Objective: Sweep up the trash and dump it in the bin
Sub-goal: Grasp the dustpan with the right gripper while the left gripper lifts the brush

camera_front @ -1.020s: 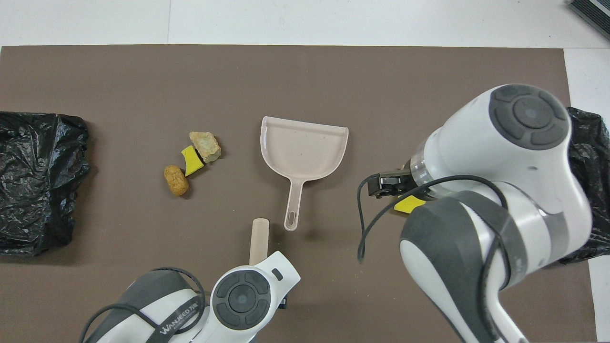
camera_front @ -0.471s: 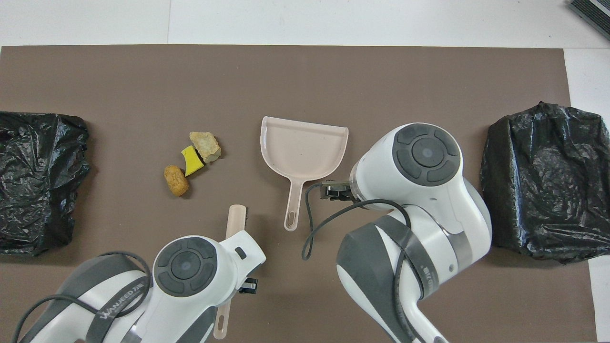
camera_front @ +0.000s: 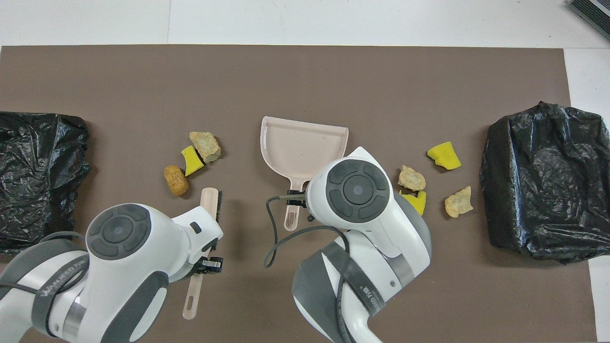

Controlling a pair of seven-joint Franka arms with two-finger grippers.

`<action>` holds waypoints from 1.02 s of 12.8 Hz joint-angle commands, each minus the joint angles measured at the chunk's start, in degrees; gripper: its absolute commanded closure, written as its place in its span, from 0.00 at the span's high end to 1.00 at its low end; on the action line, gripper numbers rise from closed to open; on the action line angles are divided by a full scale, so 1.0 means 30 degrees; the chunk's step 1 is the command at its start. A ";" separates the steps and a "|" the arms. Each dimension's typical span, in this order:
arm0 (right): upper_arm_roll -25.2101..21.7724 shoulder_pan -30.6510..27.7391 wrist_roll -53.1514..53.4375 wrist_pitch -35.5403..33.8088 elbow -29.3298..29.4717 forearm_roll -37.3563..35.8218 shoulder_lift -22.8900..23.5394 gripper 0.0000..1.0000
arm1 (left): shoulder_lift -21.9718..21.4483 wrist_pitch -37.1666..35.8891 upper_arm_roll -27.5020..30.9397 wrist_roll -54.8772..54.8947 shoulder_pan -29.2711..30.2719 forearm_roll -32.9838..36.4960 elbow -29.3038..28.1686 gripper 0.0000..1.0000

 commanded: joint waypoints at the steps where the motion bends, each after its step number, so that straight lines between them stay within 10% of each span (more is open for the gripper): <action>1: -0.0064 0.0678 0.1767 0.1641 -0.0058 -0.1166 0.1103 0.91 | 0.0070 0.1203 -0.0202 0.2047 0.2618 -0.0158 -0.0161 0.00; 9: -0.0064 0.1648 0.3442 0.3082 -0.0116 -0.2810 0.3100 0.72 | 0.2122 0.4490 -0.0202 0.5015 0.5648 0.0017 0.0042 0.00; 13: -0.0064 0.1649 0.3298 0.3024 -0.0087 -0.3014 0.3129 0.08 | 0.2443 0.5104 -0.0144 0.5015 0.7286 0.0105 0.0159 0.00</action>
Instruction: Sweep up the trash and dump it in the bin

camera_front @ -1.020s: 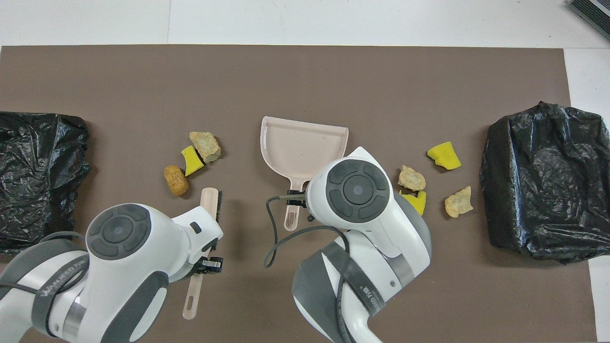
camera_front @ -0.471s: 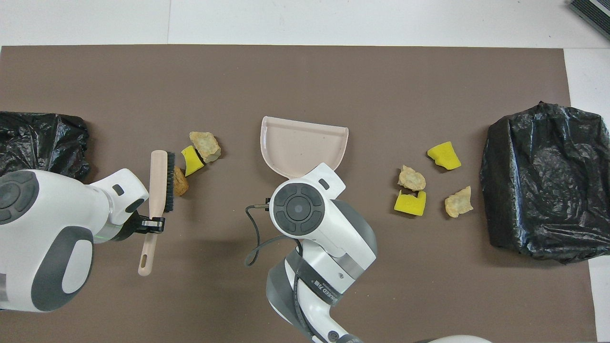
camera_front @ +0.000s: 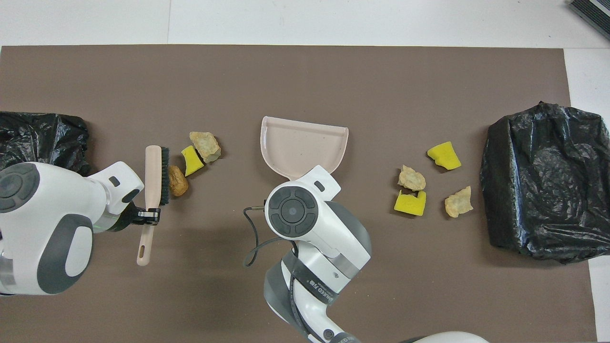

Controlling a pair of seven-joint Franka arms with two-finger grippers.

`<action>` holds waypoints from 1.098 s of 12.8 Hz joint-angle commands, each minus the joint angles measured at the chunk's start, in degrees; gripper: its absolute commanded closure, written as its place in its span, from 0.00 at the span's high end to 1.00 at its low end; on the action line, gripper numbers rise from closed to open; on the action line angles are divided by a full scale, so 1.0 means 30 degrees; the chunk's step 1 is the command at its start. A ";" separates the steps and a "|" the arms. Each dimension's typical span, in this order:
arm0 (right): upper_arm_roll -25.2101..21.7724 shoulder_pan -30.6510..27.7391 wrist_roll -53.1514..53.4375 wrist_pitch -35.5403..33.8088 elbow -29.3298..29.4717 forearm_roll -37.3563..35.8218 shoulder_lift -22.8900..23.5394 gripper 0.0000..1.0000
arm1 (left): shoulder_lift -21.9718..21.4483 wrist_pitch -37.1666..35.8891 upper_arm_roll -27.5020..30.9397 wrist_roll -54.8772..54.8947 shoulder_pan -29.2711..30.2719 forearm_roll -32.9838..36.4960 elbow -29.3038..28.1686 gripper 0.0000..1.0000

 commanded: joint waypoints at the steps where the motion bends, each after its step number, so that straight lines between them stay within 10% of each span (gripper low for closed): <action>1: -0.0033 0.0022 0.0500 0.0316 -0.0047 -0.0671 0.0050 0.00 | 0.0243 0.0403 -0.0170 0.0233 0.1006 0.0086 0.0298 0.00; 5: -0.0004 -0.0065 -0.0459 -0.1879 0.0627 -0.0468 -0.0270 0.00 | 0.0536 0.0461 -0.0228 -0.1078 0.1009 0.0057 -0.0139 0.00; 14: 0.0025 -0.2496 -1.6795 -0.5603 0.0627 0.1438 -0.2529 0.00 | 0.0595 0.1165 -0.0316 -0.4159 -0.1862 -0.0148 -0.0873 0.00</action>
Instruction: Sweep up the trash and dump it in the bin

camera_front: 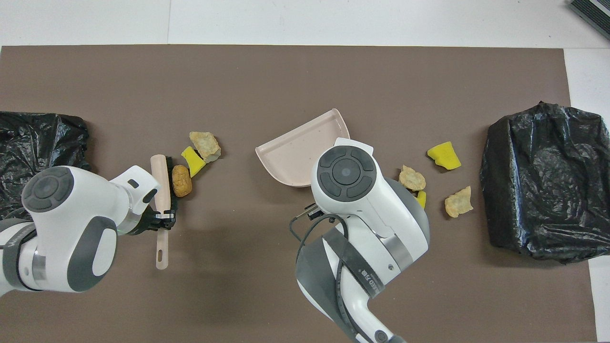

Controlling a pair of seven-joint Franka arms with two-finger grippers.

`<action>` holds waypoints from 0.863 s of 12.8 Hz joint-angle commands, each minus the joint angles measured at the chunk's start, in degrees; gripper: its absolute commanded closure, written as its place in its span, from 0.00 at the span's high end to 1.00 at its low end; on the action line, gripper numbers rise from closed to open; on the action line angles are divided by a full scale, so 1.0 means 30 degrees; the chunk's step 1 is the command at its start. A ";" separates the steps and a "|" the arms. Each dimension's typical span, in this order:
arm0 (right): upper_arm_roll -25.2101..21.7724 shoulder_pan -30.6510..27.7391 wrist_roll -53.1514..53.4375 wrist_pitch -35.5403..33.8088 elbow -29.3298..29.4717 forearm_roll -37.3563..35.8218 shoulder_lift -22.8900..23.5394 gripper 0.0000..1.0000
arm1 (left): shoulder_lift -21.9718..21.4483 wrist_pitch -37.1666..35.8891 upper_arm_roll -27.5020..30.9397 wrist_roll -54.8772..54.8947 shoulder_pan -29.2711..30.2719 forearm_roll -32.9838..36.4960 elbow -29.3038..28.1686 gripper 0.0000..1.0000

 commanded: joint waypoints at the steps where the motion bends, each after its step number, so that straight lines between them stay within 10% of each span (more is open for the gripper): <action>1: 0.0119 -0.0482 -0.5336 -0.0123 -0.0169 0.0344 -0.0133 0.00 | -0.0160 0.0482 0.0238 -0.0616 -0.0635 -0.0124 -0.0134 0.00; 11: 0.0089 -0.3061 -1.9213 0.0610 -0.0843 -0.0329 0.0217 0.00 | 0.0308 0.0627 0.0210 -0.0321 -0.0398 -0.0153 -0.0248 0.00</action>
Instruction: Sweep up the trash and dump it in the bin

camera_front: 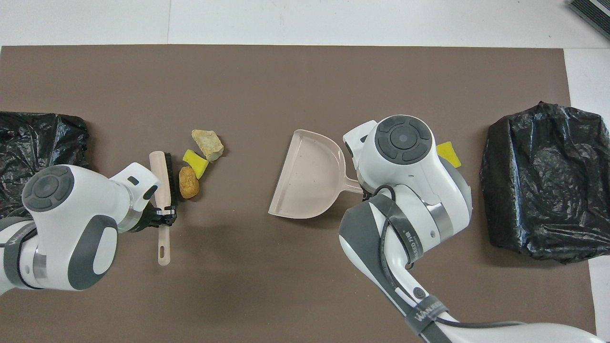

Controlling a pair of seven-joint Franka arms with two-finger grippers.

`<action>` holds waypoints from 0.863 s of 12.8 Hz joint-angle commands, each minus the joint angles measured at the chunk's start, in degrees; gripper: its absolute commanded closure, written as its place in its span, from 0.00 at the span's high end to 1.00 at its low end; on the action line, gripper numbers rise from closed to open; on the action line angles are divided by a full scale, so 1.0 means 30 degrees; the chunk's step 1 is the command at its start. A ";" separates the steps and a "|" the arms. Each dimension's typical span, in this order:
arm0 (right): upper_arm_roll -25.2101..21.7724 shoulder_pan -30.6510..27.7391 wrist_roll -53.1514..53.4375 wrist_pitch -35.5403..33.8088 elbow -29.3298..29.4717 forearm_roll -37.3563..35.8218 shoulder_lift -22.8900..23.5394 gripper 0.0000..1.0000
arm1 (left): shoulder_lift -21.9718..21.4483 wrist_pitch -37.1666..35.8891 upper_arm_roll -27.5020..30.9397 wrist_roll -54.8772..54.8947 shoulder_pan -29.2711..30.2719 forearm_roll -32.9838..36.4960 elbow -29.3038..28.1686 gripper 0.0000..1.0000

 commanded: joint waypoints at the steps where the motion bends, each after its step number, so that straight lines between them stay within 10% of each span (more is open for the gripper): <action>1: 0.0160 -0.0362 -0.1449 0.0556 -0.0174 -0.0434 0.0139 0.00 | 0.0120 0.0498 -0.0009 -0.0090 -0.0909 -0.0153 -0.0421 0.00; 11: 0.0189 -0.0011 -0.1860 0.2607 -0.0643 -0.1695 0.0931 0.00 | 0.0091 0.1992 -0.0038 -0.3365 -0.6151 -0.2466 -0.0246 0.00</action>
